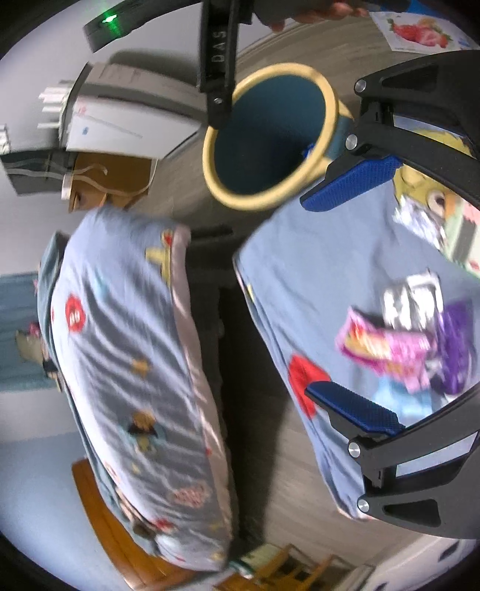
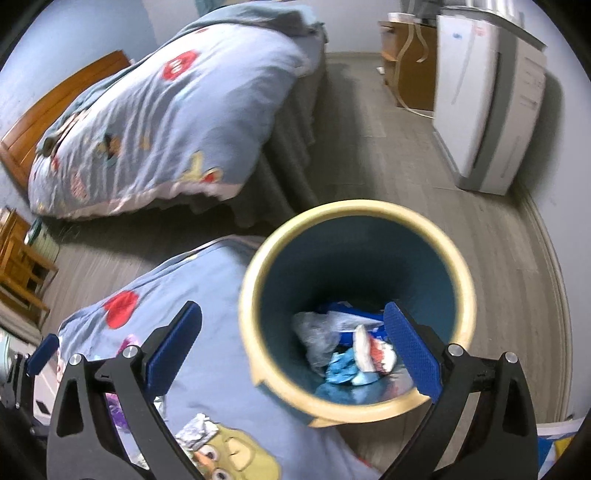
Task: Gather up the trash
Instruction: 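Return both tools to the pillow above the remaining wrappers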
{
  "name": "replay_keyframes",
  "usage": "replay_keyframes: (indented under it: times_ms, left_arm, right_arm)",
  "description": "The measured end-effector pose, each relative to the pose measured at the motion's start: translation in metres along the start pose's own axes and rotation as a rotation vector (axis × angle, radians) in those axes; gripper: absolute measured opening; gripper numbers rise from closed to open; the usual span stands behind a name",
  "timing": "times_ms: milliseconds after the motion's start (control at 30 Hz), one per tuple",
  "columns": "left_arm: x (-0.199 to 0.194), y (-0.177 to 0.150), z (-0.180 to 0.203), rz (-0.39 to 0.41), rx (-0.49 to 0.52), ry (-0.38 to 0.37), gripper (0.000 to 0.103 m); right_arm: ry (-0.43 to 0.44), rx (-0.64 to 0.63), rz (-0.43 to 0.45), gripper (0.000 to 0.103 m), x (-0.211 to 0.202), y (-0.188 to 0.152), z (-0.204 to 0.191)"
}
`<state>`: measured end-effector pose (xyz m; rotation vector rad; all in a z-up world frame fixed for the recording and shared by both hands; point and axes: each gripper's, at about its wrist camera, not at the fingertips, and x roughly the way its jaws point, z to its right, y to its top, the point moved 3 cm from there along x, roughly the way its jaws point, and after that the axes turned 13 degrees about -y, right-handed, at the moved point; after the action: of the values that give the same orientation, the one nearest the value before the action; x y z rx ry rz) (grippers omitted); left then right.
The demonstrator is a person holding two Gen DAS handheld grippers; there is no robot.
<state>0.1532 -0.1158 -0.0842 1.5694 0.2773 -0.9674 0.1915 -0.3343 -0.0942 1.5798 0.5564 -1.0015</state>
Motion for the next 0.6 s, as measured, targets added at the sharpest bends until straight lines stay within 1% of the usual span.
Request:
replay_keyframes:
  times_ms: [133,300,400,600]
  left_arm:
    - [-0.016,-0.011,-0.035,-0.001,-0.048,0.045,0.092]
    - [-0.035,-0.028,-0.082,-0.001,-0.110,0.100,0.092]
    - [-0.043,-0.039,-0.107,-0.008,-0.150,0.127,0.092]
    - [-0.046,-0.063,-0.147,-0.043,-0.210,0.169,0.092]
  right_arm:
    - [0.019,-0.056,0.006,0.097,-0.004,-0.005,-0.036]
    - [0.031,-0.100,-0.003,0.097,-0.006,-0.013,-0.071]
    - [0.043,-0.105,-0.025,0.097,-0.004,-0.019,-0.091]
    - [0.055,-0.113,-0.079,0.097,0.007,-0.034,-0.129]
